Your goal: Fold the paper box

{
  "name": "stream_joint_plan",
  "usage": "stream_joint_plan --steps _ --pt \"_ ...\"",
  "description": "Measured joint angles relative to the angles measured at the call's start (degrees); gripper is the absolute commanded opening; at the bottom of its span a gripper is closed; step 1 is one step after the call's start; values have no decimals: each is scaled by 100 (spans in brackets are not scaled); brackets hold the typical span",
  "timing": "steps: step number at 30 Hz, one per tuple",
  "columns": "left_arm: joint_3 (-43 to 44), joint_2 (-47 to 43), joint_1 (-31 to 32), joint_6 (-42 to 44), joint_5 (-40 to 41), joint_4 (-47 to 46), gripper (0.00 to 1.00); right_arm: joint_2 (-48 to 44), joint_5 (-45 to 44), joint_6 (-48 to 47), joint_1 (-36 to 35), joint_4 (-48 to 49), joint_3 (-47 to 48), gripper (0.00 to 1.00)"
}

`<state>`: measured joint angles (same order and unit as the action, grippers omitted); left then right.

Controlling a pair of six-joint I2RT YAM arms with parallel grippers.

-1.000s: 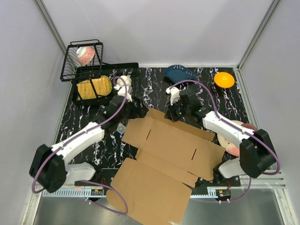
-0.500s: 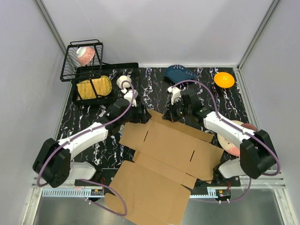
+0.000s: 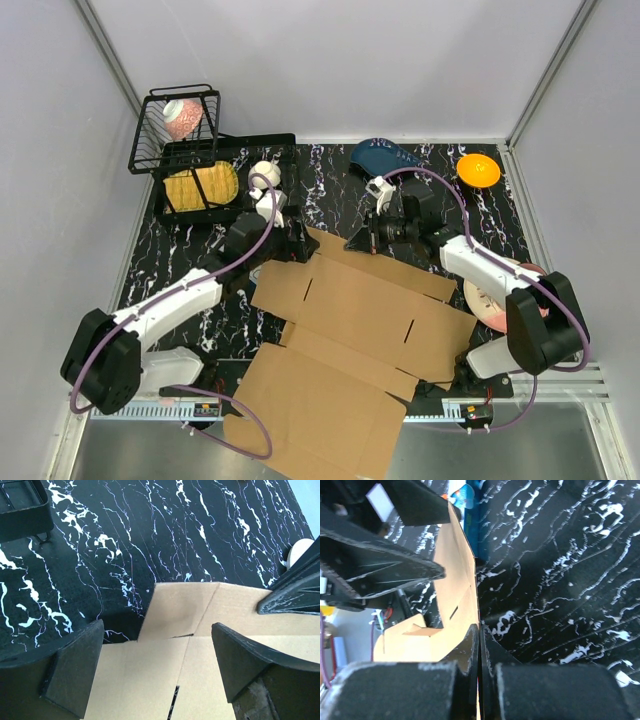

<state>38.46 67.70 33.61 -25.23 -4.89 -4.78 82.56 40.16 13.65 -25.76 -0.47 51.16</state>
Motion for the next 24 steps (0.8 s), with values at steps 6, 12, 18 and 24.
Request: stream_joint_plan --steps 6,12,18,24 --pt "42 223 -70 -33 -140 -271 91 0 570 448 216 505 -203 0" --pt "72 221 -111 -50 -529 -555 73 0 754 551 251 586 -225 0" --pt "186 260 -166 -7 -927 -614 30 0 734 546 273 557 -225 0" --pt "186 280 -203 -63 -1113 -732 20 0 592 518 302 479 -225 0"
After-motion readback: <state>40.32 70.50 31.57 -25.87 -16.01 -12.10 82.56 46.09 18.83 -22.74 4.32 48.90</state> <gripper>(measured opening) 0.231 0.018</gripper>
